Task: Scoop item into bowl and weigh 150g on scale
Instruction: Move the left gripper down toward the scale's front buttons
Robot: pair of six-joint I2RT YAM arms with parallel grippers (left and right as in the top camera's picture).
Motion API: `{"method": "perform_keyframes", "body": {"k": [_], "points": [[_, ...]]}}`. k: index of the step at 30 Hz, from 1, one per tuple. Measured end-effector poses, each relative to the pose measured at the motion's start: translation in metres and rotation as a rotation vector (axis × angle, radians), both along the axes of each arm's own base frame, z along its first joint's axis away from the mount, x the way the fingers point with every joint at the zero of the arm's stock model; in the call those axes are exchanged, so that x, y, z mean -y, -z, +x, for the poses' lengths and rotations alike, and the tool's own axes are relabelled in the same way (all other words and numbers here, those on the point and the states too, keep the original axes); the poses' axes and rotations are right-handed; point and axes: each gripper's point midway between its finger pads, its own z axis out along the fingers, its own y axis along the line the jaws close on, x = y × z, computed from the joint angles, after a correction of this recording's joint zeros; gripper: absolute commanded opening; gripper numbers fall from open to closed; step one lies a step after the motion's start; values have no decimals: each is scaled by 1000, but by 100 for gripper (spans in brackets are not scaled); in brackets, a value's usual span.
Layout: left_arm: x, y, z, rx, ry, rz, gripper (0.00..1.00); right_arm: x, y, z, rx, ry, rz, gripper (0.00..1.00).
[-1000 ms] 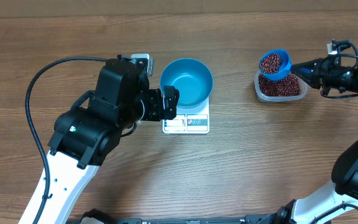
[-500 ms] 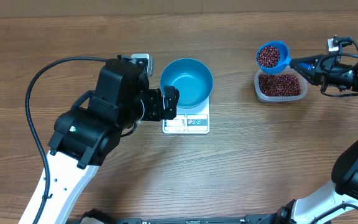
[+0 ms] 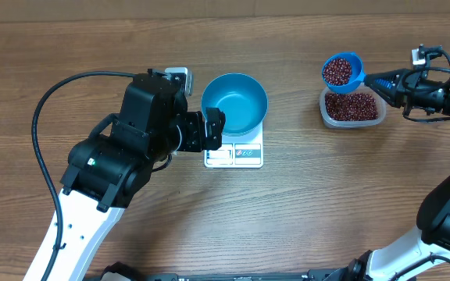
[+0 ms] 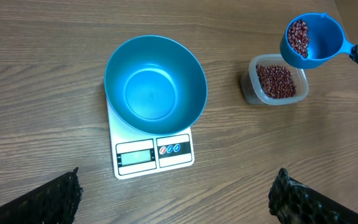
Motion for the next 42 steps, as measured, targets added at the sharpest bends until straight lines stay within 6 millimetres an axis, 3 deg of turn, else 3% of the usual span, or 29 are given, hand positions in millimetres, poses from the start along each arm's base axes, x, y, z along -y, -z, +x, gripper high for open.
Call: {"method": "perform_keyframes", "body": {"k": [20, 23, 27, 31, 34, 35, 36, 39, 40, 42], "points": [[3, 3, -6, -1, 65, 24, 100, 1, 3, 0, -5, 2, -16, 4], [2, 9, -12, -10, 115, 68, 79, 1, 3, 0, -5, 2, -19, 4], [-1, 23, -20, -39, 192, 145, 63, 1, 3, 0, -4, 1, -20, 4], [4, 46, -20, -101, 279, 207, 59, 1, 3, 0, -4, 1, -20, 4], [16, 68, -19, -155, 351, 243, 66, 1, 3, -1, -8, 1, -19, 4], [20, 74, -19, -170, 369, 251, 59, 1, 3, -1, -8, 1, -18, 4], [24, 80, -19, -182, 387, 259, 39, 1, 3, -1, -9, 1, -18, 4], [34, 99, -17, -232, 424, 275, 11, 1, 3, -1, -10, 1, -18, 4], [36, 105, -16, -245, 433, 281, 5, 1, 4, -1, -12, 2, -21, 4], [39, 109, -13, -249, 442, 278, 4, 1, 5, -2, -21, 3, -26, 4]]}}
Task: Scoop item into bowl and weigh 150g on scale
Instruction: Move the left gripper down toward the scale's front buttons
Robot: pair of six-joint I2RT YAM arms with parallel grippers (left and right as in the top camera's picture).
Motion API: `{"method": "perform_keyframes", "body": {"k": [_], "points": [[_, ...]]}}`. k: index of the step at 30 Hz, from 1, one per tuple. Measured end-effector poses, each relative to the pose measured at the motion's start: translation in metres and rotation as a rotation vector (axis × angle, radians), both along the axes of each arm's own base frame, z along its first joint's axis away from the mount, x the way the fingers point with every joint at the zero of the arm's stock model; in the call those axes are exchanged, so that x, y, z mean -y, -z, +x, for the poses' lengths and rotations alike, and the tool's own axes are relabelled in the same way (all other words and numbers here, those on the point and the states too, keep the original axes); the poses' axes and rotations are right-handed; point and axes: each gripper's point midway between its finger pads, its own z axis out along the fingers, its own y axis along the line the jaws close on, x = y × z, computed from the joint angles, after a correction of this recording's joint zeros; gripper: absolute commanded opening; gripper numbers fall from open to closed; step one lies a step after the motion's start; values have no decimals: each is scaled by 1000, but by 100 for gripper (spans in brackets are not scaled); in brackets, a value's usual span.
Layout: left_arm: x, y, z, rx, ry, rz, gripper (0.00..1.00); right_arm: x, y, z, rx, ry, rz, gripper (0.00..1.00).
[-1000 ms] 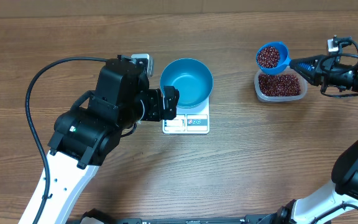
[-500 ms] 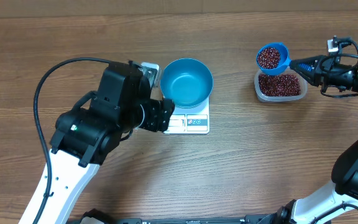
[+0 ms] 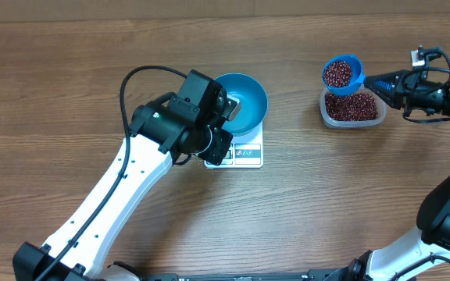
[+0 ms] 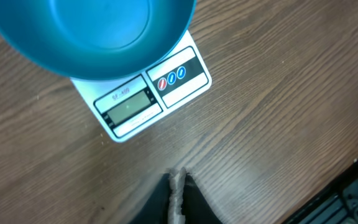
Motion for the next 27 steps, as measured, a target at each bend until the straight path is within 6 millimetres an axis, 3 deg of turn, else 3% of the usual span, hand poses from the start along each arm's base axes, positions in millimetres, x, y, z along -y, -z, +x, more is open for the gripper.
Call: {"method": "perform_keyframes", "body": {"k": [18, 27], "points": [[2, 6, 2, 59, 130, 66, 4, 3, 7, -2, -29, 7, -35, 4], [21, 40, 6, 69, 235, 183, 4, 3, 7, -2, -29, 7, -36, 4]]}}
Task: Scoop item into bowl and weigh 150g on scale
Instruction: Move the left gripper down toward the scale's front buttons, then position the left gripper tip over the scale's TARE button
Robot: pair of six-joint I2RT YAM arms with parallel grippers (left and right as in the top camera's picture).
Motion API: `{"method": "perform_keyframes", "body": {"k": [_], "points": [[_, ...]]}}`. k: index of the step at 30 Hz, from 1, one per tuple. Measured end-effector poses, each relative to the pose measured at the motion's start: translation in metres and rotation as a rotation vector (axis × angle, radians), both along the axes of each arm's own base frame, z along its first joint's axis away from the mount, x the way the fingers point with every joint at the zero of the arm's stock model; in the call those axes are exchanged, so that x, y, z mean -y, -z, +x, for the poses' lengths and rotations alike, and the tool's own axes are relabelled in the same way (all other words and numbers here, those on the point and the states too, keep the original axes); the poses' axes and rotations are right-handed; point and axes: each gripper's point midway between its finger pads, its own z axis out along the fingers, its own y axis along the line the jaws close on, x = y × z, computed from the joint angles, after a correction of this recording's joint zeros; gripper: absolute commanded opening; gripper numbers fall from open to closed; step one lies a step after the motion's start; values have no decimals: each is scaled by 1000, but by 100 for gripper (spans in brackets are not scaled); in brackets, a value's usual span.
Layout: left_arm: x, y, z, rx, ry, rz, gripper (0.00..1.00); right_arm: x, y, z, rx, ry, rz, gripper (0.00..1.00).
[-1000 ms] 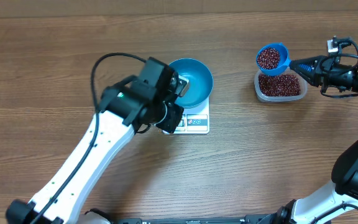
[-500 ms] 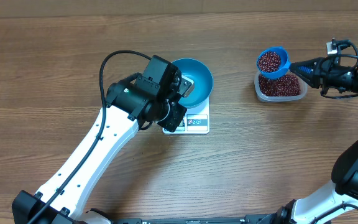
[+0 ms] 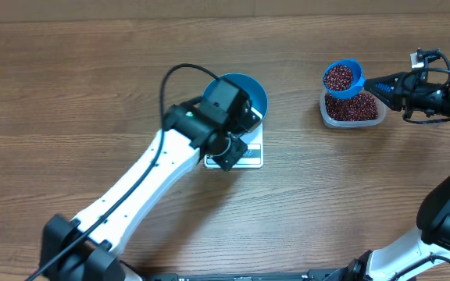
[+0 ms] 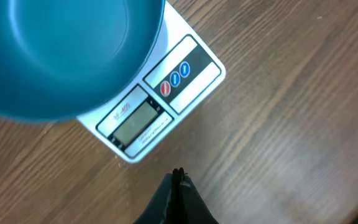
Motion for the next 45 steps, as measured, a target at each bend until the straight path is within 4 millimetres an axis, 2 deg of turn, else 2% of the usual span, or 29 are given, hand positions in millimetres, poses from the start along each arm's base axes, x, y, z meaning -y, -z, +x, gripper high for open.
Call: {"method": "perform_keyframes", "body": {"k": [9, 15, 23, 28, 33, 35, 41, 45], "points": [[15, 41, 24, 3, 21, 37, 4, 0, 0, 0, 2, 0, -2, 4], [27, 40, 34, 58, 73, 19, 4, 2, 4, 0, -8, 4, -22, 4], [46, 43, 27, 126, 132, -17, 4, 4, 7, 0, -18, 8, -44, 4], [41, 42, -6, 172, 172, -58, 4, 5, 9, 0, -22, 10, -56, 4], [36, 29, -17, 276, 175, -154, 4, 6, 10, 0, -21, 11, -64, 4], [35, 34, -18, 296, 174, -173, 4, 6, 11, 0, -23, 12, -67, 4], [30, 67, -23, 273, 174, -155, 4, 6, 11, 0, -24, 12, -69, 4], [34, 75, -17, 281, 166, -160, 4, 6, 11, 0, -28, 13, -69, 4]]}}
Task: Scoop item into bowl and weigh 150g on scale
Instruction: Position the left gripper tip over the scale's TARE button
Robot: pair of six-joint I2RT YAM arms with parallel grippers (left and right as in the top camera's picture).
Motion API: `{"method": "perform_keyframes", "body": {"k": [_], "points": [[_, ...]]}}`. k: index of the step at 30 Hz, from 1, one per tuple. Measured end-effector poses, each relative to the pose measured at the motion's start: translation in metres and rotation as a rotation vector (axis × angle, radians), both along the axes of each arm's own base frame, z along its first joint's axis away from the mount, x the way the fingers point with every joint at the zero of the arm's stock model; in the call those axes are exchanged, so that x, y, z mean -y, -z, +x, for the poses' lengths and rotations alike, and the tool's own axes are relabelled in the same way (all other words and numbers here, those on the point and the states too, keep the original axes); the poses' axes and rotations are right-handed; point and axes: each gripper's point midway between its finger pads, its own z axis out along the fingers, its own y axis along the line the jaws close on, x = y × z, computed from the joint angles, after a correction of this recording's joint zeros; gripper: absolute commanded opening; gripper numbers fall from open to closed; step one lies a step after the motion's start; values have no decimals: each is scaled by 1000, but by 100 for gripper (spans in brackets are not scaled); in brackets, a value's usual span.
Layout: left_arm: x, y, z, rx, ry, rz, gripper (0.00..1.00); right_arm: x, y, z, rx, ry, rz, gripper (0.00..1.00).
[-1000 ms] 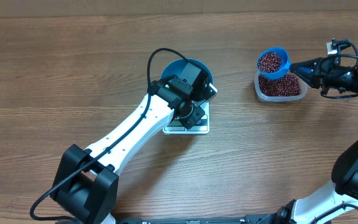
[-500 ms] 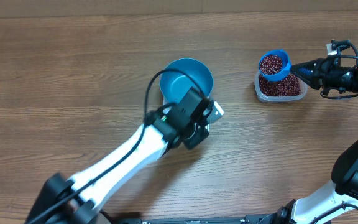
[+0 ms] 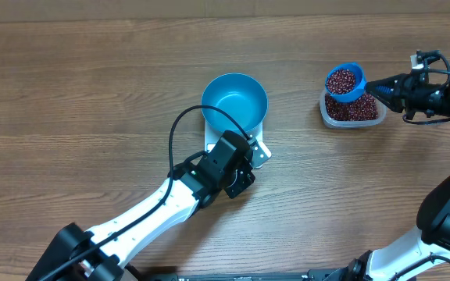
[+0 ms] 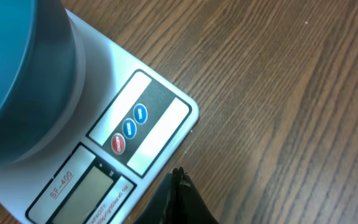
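An empty blue bowl (image 3: 234, 102) (image 4: 17, 81) stands on the white scale (image 3: 261, 151) (image 4: 160, 124). My left gripper (image 3: 246, 158) (image 4: 178, 173) is shut with nothing in it. Its tip is low over the table, just off the front edge of the scale's panel, near the red button (image 4: 118, 144). The display (image 4: 86, 186) is blank. My right gripper (image 3: 389, 87) is shut on the handle of a blue scoop (image 3: 344, 80). The scoop is full of red beans and hangs over the bean container (image 3: 353, 108).
The left arm (image 3: 178, 195) reaches in from the lower left and covers most of the scale in the overhead view. Two blue buttons (image 4: 135, 120) sit beside the red one. Bare wooden tabletop (image 3: 350, 203) lies around the scale.
My left gripper, still shut, is lower and closer to the scale's button panel, and the arm now comes in from below the scale. The scoop of beans has hardly moved.
At first my left gripper was open, high up to the left of the scale. Then it was shut over the table in front of the scale, then nearer, and now its tip is beside the panel. The right gripper held the filled scoop over the container throughout.
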Motion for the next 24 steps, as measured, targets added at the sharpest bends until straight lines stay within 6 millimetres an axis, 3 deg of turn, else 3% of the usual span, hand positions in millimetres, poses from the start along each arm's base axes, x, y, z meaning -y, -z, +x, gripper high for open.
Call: {"method": "perform_keyframes", "body": {"k": [24], "points": [[-4, 6, 7, -36, -116, -25, 4, 0, 0, -1, -4, -1, 1, 4]]}}
